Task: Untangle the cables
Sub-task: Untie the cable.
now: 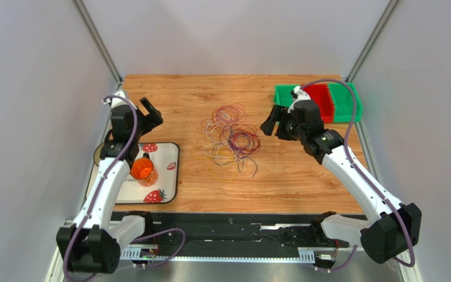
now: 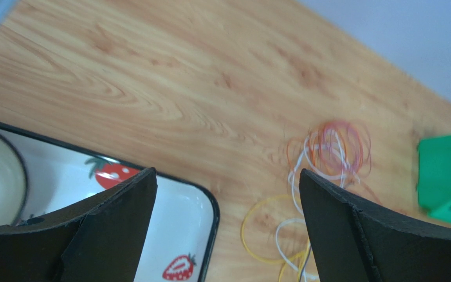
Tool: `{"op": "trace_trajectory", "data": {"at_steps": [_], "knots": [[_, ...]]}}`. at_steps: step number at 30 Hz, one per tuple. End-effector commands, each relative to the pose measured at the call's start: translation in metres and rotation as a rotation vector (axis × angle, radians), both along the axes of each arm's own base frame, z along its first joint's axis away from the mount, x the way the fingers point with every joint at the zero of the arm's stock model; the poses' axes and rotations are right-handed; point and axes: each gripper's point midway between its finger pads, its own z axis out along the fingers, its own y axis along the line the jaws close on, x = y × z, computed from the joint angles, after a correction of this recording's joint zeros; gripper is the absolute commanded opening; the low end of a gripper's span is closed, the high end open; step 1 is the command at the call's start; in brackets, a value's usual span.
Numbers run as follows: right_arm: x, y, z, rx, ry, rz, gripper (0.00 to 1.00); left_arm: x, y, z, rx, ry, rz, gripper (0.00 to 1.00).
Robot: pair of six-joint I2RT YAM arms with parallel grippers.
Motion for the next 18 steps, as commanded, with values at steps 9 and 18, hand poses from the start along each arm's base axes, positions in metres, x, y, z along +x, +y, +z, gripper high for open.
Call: {"op": "trace_trajectory", "data": {"at_steps": [9, 18], "knots": [[-0.011, 0.027, -0.022, -0.002, 0.063, 0.039, 0.75, 0.031, -0.132, -0.032, 0.151, 0.233, -0.539, 0.90], [-0.023, 0.023, -0.033, -0.015, 0.083, 0.060, 0.75, 0.040, -0.189, -0.068, 0.302, 0.327, -0.700, 0.83]]}}
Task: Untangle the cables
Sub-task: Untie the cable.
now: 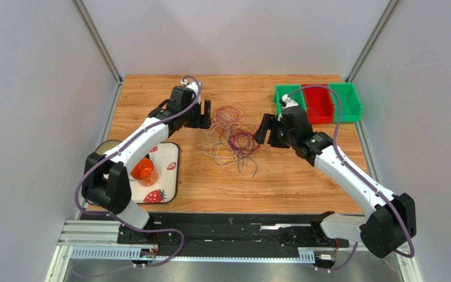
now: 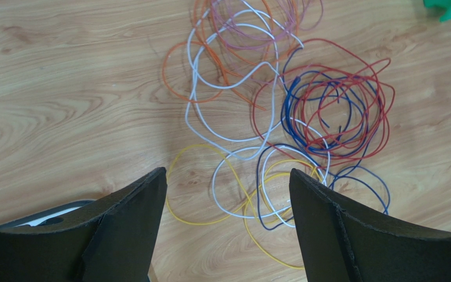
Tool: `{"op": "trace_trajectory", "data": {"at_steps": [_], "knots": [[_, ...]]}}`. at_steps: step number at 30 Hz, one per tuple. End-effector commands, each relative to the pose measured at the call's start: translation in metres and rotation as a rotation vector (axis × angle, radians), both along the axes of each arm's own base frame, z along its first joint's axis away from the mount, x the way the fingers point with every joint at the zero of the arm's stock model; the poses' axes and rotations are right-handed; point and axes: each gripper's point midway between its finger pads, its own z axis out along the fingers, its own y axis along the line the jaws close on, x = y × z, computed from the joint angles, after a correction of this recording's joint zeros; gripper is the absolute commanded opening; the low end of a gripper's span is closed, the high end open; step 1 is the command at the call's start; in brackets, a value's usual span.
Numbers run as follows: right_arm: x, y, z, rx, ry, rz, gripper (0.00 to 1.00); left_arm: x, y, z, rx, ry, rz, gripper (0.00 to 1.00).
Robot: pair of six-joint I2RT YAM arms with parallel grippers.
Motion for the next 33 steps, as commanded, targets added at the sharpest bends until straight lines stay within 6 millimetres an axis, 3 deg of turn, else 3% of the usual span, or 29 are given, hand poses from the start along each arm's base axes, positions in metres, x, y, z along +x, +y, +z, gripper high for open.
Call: {"op": "trace_trajectory", "data": {"at_steps": [1, 11, 14, 15, 17, 18, 19, 20, 22, 26, 27, 29, 30, 32, 33], "knots": [[-0.007, -0.002, 0.003, 0.006, -0.016, 0.009, 0.75, 0.007, -0.012, -0.003, 0.078, -0.006, -0.074, 0.83], [-0.012, -0.005, 0.005, -0.004, -0.028, 0.027, 0.76, 0.020, -0.030, -0.037, 0.191, 0.042, -0.102, 0.78], [-0.013, -0.004, 0.004, -0.009, -0.026, 0.037, 0.76, 0.026, -0.037, -0.042, 0.201, 0.057, -0.120, 0.70], [-0.015, -0.006, 0.002, -0.015, -0.019, 0.038, 0.76, 0.027, -0.037, -0.052, 0.218, 0.084, -0.126, 0.64], [-0.016, -0.007, 0.002, -0.024, -0.021, 0.040, 0.76, 0.032, -0.042, -0.050, 0.226, 0.094, -0.133, 0.55], [-0.017, -0.008, 0.002, -0.026, -0.024, 0.041, 0.76, 0.032, -0.043, -0.058, 0.241, 0.114, -0.139, 0.47], [-0.018, -0.009, 0.001, -0.029, -0.023, 0.041, 0.76, 0.037, -0.046, -0.054, 0.237, 0.106, -0.134, 0.35], [-0.019, -0.011, 0.001, -0.034, -0.028, 0.042, 0.76, 0.034, -0.047, -0.056, 0.240, 0.126, -0.142, 0.01], [-0.021, -0.013, 0.002, -0.036, -0.031, 0.039, 0.76, 0.035, -0.055, -0.045, 0.207, 0.127, -0.155, 0.00], [-0.024, -0.011, 0.007, -0.021, -0.037, 0.054, 0.76, 0.032, -0.061, 0.006, 0.159, 0.048, -0.152, 0.00], [-0.025, -0.011, 0.009, -0.017, -0.037, 0.058, 0.76, 0.035, -0.062, 0.040, 0.137, -0.010, -0.141, 0.00], [-0.027, -0.008, 0.019, 0.001, -0.052, 0.074, 0.76, 0.029, -0.057, 0.070, 0.134, -0.036, -0.125, 0.00], [-0.029, -0.007, 0.021, 0.004, -0.054, 0.080, 0.75, 0.030, -0.057, 0.110, 0.099, -0.108, -0.118, 0.00], [-0.031, -0.005, 0.032, 0.024, -0.072, 0.098, 0.75, 0.019, -0.053, 0.149, 0.071, -0.163, -0.113, 0.00], [-0.032, -0.005, 0.035, 0.026, -0.076, 0.102, 0.75, 0.015, -0.055, 0.182, 0.033, -0.223, -0.113, 0.00]]}}
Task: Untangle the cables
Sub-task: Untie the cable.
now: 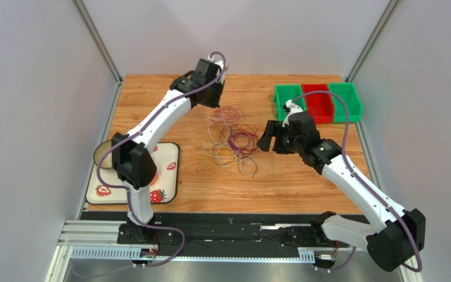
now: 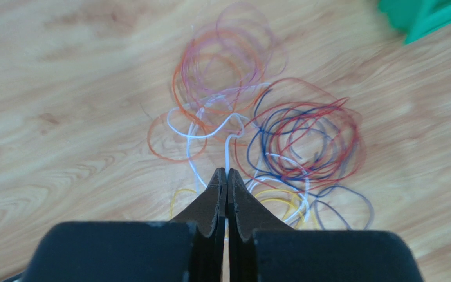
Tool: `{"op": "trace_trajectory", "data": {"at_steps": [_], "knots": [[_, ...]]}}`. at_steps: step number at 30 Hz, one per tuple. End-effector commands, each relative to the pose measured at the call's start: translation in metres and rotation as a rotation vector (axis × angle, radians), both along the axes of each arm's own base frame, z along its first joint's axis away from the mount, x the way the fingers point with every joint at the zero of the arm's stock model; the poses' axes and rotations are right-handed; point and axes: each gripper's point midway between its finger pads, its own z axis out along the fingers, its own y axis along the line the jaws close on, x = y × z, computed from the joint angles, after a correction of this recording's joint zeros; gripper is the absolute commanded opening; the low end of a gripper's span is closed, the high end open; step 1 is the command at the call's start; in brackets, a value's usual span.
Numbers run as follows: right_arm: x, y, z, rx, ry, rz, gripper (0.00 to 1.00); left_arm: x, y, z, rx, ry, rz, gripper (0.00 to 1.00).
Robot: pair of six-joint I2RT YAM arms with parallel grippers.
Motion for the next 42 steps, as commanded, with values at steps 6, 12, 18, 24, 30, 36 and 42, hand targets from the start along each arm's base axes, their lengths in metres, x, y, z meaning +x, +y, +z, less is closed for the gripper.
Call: {"op": "trace_trajectory", "data": {"at_steps": [6, 12, 18, 24, 30, 36, 42], "knots": [[-0.013, 0.006, 0.054, 0.081, -0.112, 0.074, 0.76, -0.086, -0.003, 0.261, -0.342, -0.408, -0.127, 0.00], [-0.017, 0.006, 0.064, 0.103, -0.158, 0.091, 0.75, -0.127, -0.005, 0.301, -0.473, -0.491, -0.212, 0.00], [-0.022, 0.003, 0.070, 0.105, -0.167, 0.093, 0.76, -0.123, -0.006, 0.232, -0.458, -0.396, -0.157, 0.00], [-0.032, 0.009, 0.066, 0.162, -0.163, 0.122, 0.76, -0.126, -0.033, 0.142, -0.455, -0.153, -0.193, 0.00], [-0.038, 0.027, 0.071, 0.238, -0.215, 0.232, 0.77, -0.125, -0.037, 0.136, -0.411, -0.135, -0.237, 0.00], [-0.021, 0.034, 0.043, 0.204, -0.147, 0.212, 0.77, -0.119, -0.031, 0.117, -0.311, -0.123, -0.253, 0.00], [0.000, 0.055, 0.023, 0.161, -0.127, 0.232, 0.77, -0.117, -0.020, 0.103, -0.257, -0.126, -0.230, 0.00]]}}
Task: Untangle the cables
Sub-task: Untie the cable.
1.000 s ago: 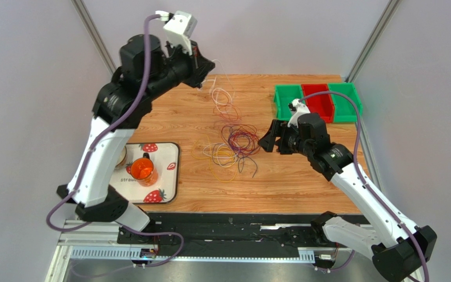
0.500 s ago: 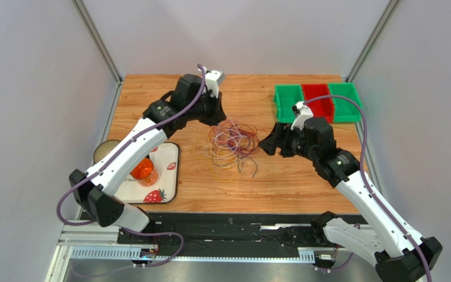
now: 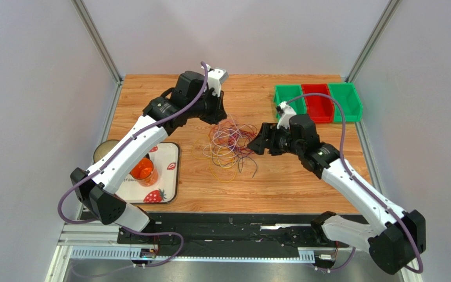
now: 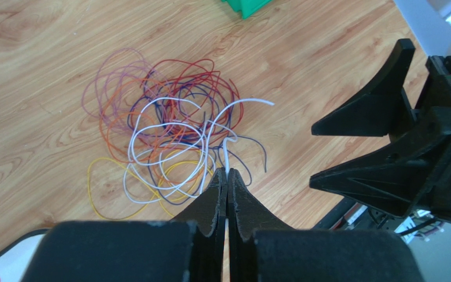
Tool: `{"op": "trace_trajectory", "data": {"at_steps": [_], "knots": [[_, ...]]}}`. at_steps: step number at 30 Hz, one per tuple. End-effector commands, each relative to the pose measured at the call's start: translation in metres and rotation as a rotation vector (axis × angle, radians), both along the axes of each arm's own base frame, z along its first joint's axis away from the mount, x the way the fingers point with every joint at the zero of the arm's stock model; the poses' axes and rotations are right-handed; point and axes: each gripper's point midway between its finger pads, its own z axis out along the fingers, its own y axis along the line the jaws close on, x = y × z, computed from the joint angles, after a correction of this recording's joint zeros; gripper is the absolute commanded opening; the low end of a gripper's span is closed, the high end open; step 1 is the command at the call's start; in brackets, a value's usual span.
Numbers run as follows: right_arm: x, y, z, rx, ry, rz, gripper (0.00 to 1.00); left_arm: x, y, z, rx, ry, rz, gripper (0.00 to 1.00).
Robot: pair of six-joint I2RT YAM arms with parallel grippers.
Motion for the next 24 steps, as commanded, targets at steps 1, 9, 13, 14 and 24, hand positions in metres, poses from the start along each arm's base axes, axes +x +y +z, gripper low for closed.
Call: {"op": "trace_trajectory", "data": {"at_steps": [1, 9, 13, 14, 24], "knots": [[0.020, 0.022, 0.001, -0.008, -0.054, 0.031, 0.77, 0.000, 0.013, 0.006, 0.039, -0.055, 0.017, 0.00], [0.042, 0.056, -0.036, -0.137, 0.001, 0.043, 0.75, 0.002, 0.022, 0.039, 0.041, -0.131, 0.031, 0.00], [0.055, 0.067, -0.041, -0.116, 0.007, 0.009, 0.74, 0.001, 0.026, 0.053, 0.042, -0.163, 0.034, 0.00], [0.057, 0.069, -0.042, -0.114, 0.005, 0.005, 0.74, 0.000, 0.027, 0.054, 0.045, -0.163, 0.035, 0.00], [0.080, 0.080, -0.051, -0.030, -0.038, -0.079, 0.72, 0.001, 0.037, 0.064, 0.043, -0.188, 0.068, 0.00]]}}
